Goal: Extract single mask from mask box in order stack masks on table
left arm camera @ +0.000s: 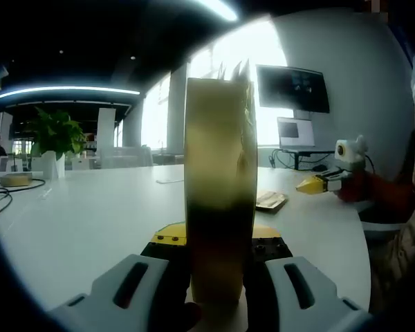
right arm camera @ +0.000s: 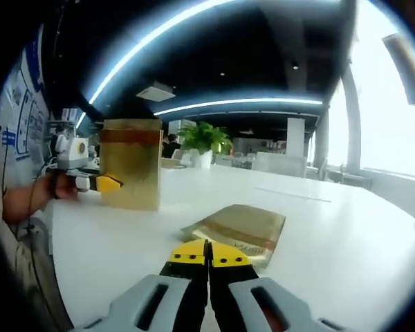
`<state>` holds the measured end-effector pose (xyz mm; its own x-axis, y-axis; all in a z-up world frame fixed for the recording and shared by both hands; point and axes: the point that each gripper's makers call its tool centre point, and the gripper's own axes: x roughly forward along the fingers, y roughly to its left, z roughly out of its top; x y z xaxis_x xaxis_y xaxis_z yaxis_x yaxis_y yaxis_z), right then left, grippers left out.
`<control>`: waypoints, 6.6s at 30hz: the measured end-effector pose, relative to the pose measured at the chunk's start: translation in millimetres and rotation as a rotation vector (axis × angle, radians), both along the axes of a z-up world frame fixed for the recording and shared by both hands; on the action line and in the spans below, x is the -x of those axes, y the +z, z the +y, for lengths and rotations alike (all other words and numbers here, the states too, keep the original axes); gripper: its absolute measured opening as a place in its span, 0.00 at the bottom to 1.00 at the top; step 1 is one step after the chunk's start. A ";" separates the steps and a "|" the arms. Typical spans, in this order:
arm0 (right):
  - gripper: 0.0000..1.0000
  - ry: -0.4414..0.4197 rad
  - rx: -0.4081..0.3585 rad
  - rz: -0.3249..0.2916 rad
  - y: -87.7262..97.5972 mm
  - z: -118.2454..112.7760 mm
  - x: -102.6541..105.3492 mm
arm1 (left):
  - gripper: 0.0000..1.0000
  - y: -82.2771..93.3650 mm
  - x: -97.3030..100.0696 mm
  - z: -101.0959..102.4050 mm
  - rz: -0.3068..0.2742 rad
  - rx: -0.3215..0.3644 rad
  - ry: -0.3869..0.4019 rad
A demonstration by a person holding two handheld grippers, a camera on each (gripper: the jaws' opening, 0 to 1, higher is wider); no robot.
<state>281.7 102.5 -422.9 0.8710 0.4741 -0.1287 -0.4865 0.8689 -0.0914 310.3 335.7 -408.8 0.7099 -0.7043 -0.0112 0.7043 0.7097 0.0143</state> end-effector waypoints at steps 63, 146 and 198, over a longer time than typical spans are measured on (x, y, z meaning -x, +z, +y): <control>0.00 0.079 0.295 -0.148 93.0 38.8 -14.5 | 0.19 0.5 -1.1 -1.2 0.002 0.002 -0.002; 0.07 0.447 0.821 -0.336 139.5 145.2 -17.4 | 0.19 0.8 -0.8 -1.8 0.004 0.005 -0.003; 0.10 0.684 1.038 -0.424 130.7 209.5 -10.9 | 0.19 1.2 -0.7 -2.6 0.007 0.009 -0.005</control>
<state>292.6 312.0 -292.2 0.5580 0.6797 -0.4761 -0.5663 -0.1075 -0.8171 310.9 333.1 -407.6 0.7060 -0.7081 -0.0102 0.7082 0.7060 0.0032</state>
